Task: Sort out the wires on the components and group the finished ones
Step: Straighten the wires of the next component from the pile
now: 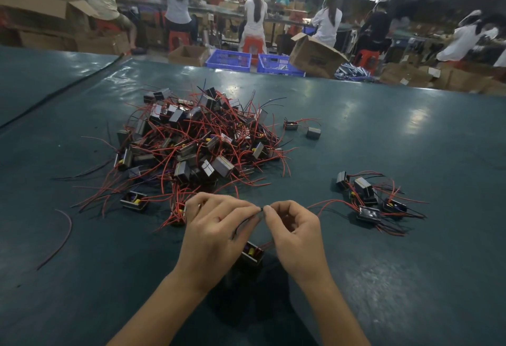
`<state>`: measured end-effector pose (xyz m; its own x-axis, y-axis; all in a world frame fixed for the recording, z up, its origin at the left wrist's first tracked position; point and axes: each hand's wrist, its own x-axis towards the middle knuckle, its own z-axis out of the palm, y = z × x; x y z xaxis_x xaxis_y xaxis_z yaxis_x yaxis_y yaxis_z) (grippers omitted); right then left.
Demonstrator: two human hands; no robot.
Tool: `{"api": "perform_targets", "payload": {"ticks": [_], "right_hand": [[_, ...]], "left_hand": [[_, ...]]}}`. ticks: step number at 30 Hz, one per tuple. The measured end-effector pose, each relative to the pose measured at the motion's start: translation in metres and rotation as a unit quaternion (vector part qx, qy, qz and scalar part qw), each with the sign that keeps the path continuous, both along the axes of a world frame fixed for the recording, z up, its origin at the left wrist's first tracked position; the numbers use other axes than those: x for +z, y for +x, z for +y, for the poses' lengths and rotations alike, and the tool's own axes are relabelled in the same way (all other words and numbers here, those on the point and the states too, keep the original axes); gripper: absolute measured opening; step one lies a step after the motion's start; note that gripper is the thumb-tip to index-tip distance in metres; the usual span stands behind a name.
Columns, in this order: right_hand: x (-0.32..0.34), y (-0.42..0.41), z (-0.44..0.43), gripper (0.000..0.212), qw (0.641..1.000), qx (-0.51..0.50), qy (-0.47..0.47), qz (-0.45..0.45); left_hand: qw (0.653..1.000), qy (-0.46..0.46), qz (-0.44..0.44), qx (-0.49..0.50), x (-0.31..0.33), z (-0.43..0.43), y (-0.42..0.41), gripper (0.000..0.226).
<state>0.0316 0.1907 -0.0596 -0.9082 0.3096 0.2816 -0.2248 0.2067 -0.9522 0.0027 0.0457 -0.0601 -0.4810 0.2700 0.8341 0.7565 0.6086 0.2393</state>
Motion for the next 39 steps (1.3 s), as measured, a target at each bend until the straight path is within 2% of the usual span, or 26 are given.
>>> {"api": "perform_targets", "payload": {"ticks": [7,11,13,15,18,22,33,36,39], "right_hand": [[0.001,0.000,0.003,0.024,0.998,0.057,-0.006,-0.019],[0.000,0.001,0.005,0.018,0.997,0.067,0.020,-0.026],[0.000,0.001,0.004,0.015,0.996,0.064,0.063,-0.007],[0.002,0.002,0.005,0.011,0.986,0.051,0.152,0.049],[0.004,0.005,0.009,0.006,0.946,0.016,0.295,0.134],[0.006,0.007,0.010,0.008,0.922,-0.017,0.346,0.170],[0.004,0.005,0.008,0.007,0.943,0.031,0.288,0.163],[0.004,0.005,0.008,0.013,0.971,0.032,0.208,0.117],[0.005,0.005,0.003,0.039,0.995,0.089,0.042,0.005]], "left_hand": [[0.999,0.002,-0.023,-0.022,-0.002,-0.001,-0.001,0.020],[0.999,0.003,-0.048,-0.023,-0.004,0.000,-0.001,0.023],[0.994,0.032,-0.096,-0.039,-0.005,0.000,-0.001,0.022],[0.983,0.078,-0.153,-0.067,-0.005,0.001,0.000,0.020],[0.968,0.115,-0.198,-0.099,-0.006,0.002,-0.001,0.019],[0.966,0.117,-0.206,-0.109,-0.005,0.001,-0.002,0.019],[0.966,0.120,-0.198,-0.117,-0.004,-0.002,-0.003,0.019],[0.978,0.104,-0.159,-0.088,-0.004,-0.002,-0.002,0.018],[0.996,0.035,-0.070,-0.037,-0.004,-0.002,-0.002,0.018]]}}
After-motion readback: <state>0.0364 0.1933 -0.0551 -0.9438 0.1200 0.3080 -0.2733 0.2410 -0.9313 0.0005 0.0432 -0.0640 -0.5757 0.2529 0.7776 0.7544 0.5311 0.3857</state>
